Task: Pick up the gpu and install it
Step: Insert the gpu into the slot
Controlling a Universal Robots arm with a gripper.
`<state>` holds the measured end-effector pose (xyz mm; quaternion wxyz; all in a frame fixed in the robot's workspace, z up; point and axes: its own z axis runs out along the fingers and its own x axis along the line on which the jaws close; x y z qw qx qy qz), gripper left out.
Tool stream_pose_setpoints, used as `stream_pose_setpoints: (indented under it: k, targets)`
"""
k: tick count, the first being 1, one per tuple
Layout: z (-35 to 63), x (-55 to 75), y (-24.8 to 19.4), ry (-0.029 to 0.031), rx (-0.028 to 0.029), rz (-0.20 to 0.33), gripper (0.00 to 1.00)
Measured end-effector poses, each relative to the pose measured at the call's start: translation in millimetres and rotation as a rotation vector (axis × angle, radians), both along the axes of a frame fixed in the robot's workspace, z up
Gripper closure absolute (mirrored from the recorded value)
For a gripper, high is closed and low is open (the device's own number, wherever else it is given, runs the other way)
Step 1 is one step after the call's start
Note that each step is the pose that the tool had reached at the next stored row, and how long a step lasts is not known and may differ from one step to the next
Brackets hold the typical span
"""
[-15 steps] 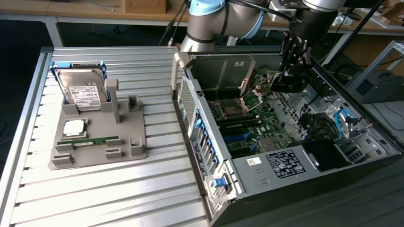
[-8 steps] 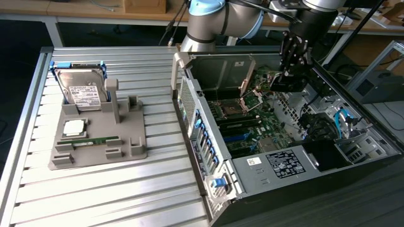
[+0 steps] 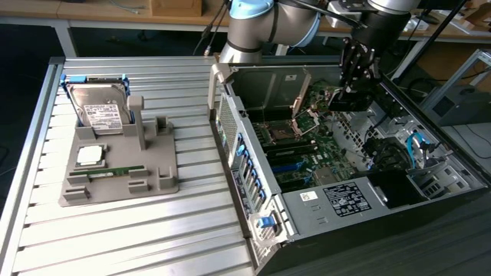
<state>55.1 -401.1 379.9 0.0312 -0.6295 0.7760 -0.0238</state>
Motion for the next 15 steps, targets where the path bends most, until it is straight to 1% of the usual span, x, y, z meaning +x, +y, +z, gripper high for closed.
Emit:
stream_pose_setpoints:
  k: [12,14,15]
  targets:
    - [0.0,0.0,0.0,0.0,0.0,0.041,0.73]
    - [0.0,0.0,0.0,0.0,0.0,0.05,0.73]
    - [0.0,0.1,0.0,0.0,0.0,0.063,0.73]
